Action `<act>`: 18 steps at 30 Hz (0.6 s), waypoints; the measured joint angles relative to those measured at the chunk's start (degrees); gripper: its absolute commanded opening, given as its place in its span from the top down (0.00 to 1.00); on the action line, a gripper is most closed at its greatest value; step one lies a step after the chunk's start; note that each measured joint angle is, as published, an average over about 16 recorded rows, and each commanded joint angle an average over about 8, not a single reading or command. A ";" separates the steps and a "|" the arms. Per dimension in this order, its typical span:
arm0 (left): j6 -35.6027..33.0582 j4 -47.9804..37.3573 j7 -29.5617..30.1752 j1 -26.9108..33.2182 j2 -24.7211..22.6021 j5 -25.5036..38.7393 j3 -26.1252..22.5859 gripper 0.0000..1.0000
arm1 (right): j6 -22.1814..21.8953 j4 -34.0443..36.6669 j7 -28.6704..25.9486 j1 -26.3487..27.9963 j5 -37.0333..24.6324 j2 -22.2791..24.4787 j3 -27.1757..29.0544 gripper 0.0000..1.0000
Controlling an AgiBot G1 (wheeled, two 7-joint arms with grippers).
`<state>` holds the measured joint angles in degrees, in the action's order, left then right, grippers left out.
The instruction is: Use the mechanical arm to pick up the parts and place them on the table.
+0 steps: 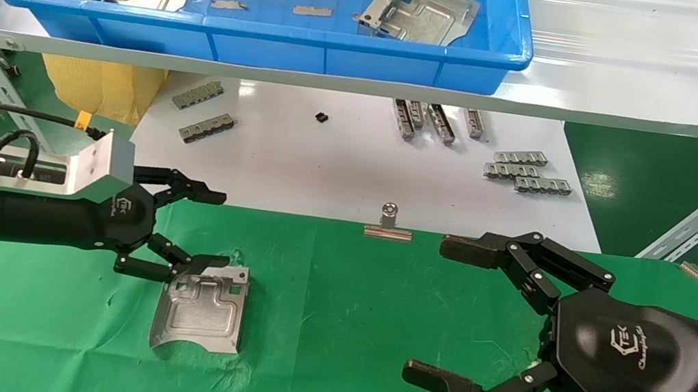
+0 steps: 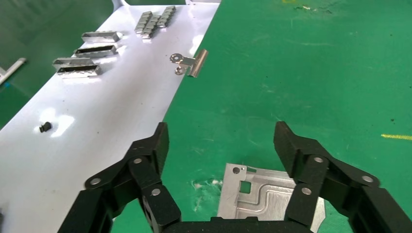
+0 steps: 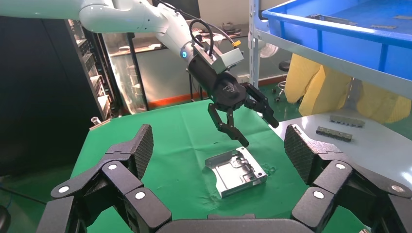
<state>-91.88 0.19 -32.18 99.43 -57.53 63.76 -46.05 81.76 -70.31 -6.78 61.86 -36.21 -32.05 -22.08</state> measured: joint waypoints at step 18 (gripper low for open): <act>0.91 11.37 6.61 -5.93 3.51 -3.43 4.66 0.00 | 0.00 0.00 0.00 0.00 0.00 0.00 0.00 0.00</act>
<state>-90.97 11.56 -25.58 93.50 -54.02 60.32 -41.39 81.76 -70.31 -6.78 61.85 -36.21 -32.04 -22.08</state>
